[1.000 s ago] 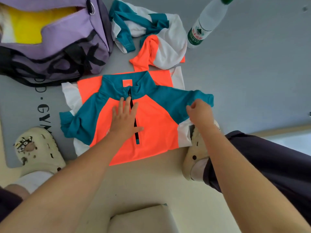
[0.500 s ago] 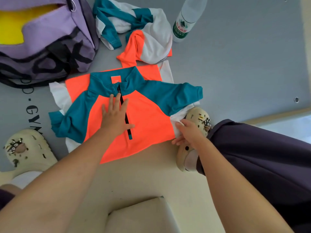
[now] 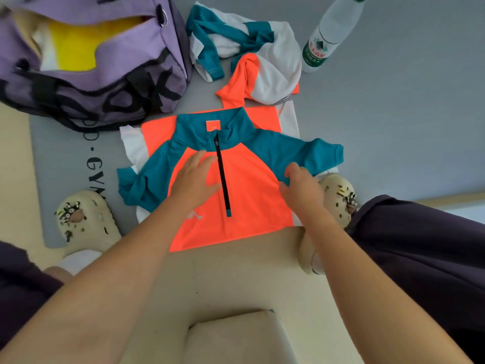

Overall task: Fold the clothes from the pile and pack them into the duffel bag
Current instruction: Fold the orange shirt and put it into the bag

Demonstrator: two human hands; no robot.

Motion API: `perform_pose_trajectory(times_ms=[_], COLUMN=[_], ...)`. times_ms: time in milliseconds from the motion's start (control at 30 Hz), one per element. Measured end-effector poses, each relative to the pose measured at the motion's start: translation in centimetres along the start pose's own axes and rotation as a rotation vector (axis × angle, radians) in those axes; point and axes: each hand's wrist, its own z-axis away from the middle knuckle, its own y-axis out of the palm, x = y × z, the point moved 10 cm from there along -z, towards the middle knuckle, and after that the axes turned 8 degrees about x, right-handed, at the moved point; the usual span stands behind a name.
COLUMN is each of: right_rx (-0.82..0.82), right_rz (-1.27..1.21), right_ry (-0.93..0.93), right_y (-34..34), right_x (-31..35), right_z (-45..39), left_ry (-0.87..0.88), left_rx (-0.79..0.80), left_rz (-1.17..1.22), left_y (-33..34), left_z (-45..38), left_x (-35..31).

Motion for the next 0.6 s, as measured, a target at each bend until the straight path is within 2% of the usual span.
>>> perform_pose_trajectory(times_ms=[67, 167, 233, 300, 400, 500, 600], right_rx=[0.006, 0.128, 0.224, 0.259, 0.259, 0.269, 0.248], right_rz=[0.036, 0.188, 0.228, 0.24, 0.232, 0.213, 0.242], right_ry=[-0.182, -0.372, -0.385, -0.348, -0.331, -0.347, -0.347], right_y=[2.5, 7.3, 10.2, 11.7, 11.9, 11.3, 10.8], right_x=[5.3, 11.5, 13.1, 13.4, 13.0, 12.7, 13.3], right_z=[0.2, 0.9, 1.2, 1.3, 1.2, 1.0, 0.8], left_ry=[-0.109, -0.431, -0.668, -0.843, -0.927, -0.935, -0.914], left_rx=[-0.156, -0.29, -0.308, -0.206, -0.111, -0.121, -0.201], left_rz=[0.103, 0.392, 0.537, 0.528, 0.631, 0.726, 0.659], left_y=[-1.9, -1.6, 0.2, 2.6, 5.2, 6.0, 4.8], left_z=[2.7, 8.3, 12.1, 15.0, 17.1, 17.8, 17.6], left_x=[2.7, 8.8, 12.7, 15.3, 17.3, 18.3, 19.2])
